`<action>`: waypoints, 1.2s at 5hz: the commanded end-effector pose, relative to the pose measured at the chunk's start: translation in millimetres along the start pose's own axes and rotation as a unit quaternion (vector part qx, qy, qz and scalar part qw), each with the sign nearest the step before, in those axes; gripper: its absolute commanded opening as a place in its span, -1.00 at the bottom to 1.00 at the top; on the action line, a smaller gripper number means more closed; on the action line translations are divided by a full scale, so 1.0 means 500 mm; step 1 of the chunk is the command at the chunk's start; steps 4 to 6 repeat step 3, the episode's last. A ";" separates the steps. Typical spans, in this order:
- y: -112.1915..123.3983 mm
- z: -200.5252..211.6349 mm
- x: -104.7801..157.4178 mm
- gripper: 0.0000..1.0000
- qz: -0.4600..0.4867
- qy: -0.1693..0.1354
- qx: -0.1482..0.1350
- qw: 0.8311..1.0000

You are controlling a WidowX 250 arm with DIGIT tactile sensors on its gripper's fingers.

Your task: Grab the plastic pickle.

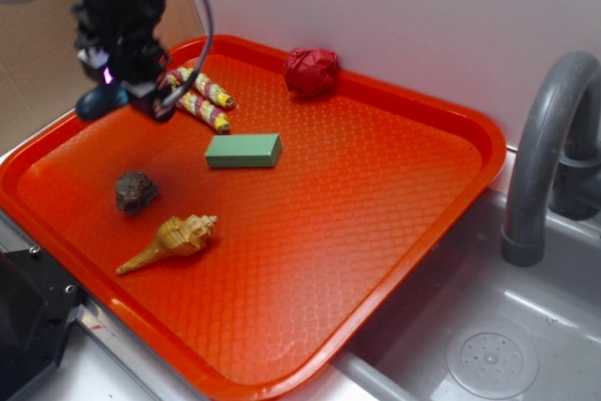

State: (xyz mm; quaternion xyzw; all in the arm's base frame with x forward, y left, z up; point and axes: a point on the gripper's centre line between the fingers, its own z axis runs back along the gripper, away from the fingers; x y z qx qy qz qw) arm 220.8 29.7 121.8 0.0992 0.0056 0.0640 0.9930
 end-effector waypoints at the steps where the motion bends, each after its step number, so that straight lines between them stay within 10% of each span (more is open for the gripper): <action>1: -0.047 0.200 0.010 -1.00 -0.045 -0.068 -0.041 0.996; 6: -0.017 0.276 -0.001 -1.00 -0.065 -0.094 -0.025 0.993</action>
